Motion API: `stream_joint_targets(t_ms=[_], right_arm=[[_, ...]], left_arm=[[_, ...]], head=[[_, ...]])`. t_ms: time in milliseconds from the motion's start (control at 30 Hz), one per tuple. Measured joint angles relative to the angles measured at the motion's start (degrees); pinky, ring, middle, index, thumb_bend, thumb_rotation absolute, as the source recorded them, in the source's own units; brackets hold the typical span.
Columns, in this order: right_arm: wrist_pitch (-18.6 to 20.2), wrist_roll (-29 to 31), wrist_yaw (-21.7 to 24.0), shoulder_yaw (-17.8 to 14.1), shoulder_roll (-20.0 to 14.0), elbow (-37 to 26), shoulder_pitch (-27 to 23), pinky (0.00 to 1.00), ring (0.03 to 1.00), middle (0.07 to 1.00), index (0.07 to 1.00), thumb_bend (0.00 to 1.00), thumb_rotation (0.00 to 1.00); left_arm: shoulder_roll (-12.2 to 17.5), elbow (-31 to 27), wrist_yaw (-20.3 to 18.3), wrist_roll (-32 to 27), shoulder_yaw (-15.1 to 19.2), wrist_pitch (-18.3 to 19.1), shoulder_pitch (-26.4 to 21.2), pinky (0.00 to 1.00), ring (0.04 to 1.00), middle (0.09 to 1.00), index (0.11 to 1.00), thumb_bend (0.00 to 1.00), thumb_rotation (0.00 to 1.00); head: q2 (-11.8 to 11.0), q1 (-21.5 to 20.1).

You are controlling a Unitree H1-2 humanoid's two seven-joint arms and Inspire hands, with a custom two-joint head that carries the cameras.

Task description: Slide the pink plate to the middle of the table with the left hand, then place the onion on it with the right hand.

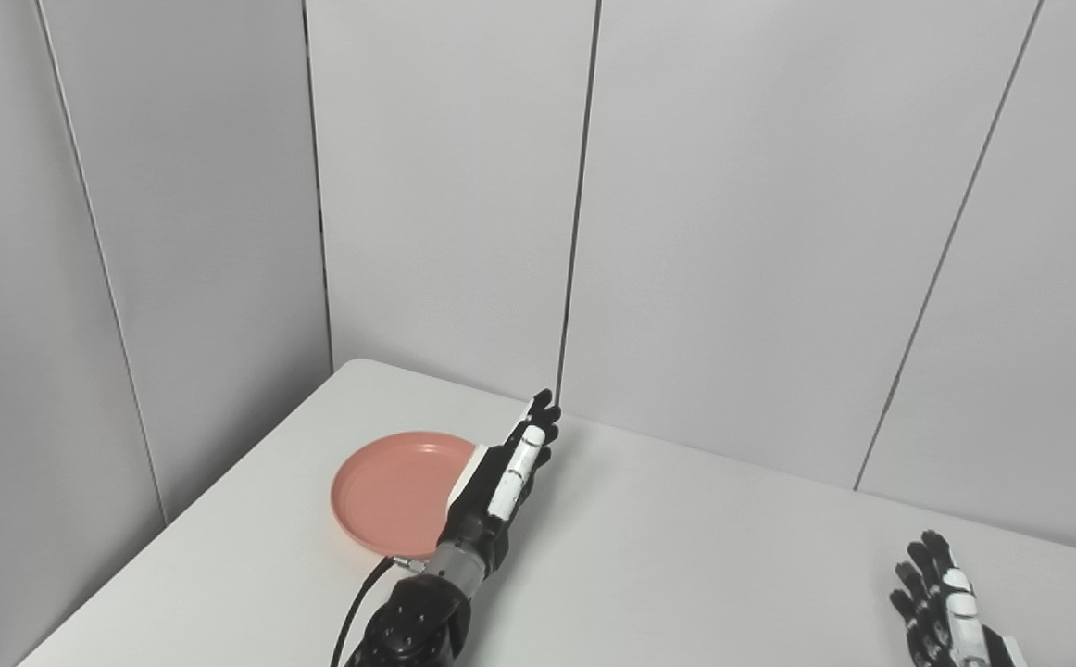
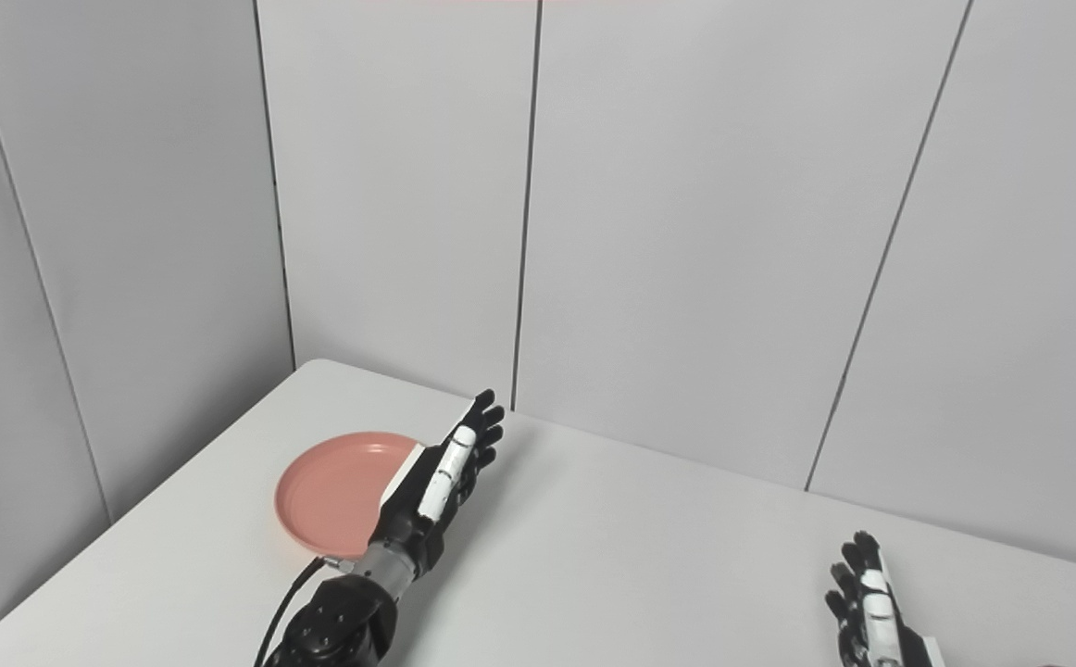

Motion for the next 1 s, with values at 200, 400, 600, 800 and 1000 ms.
stream_joint_targets(t_ms=[200, 400, 600, 800, 1000], right_arm=[[2.07, -0.10, -0.53, 0.06, 0.12, -2.17, 0.00, 1.00, 1.000, 1.000, 1.000, 0.22, 1.00], [2.67, 0.09, -0.53, 0.01, 0.11, -2.18, 0.00, 1.00, 1.000, 1.000, 1.000, 0.22, 1.00], [2.95, 0.19, -0.60, -0.20, 0.10, -2.79, 0.01, 1.00, 1.000, 1.000, 1.000, 0.19, 1.00], [3.62, 0.18, -0.56, -0.05, 0.10, -3.41, 0.02, 1.00, 1.000, 1.000, 1.000, 0.19, 1.00], [4.23, 0.15, -0.53, 0.05, 0.12, -4.48, 0.38, 1.00, 1.000, 1.000, 1.000, 0.17, 1.00]], left_arm=[[2.20, -0.09, 0.38, -1.26, 2.80, 0.04, -0.14, 1.00, 0.998, 0.994, 0.985, 0.61, 1.00], [3.97, -0.11, 1.09, -1.92, 5.00, 0.08, -0.67, 1.00, 0.996, 0.996, 0.989, 0.60, 1.00], [7.24, 0.07, 1.21, -1.94, 7.05, 0.15, -1.10, 1.00, 0.991, 0.992, 0.984, 0.61, 1.00], [10.25, 1.45, 1.97, -1.90, 8.41, -0.04, -1.09, 1.00, 0.991, 0.995, 0.989, 0.62, 1.00], [11.15, 4.68, 1.91, -2.54, 9.38, -1.01, -1.06, 0.99, 0.988, 0.989, 0.978, 0.59, 1.00]], head=[[-0.79, 0.70], [-1.14, 1.49], [-1.05, 2.11], [-1.05, 2.20], [-0.79, 2.55]])
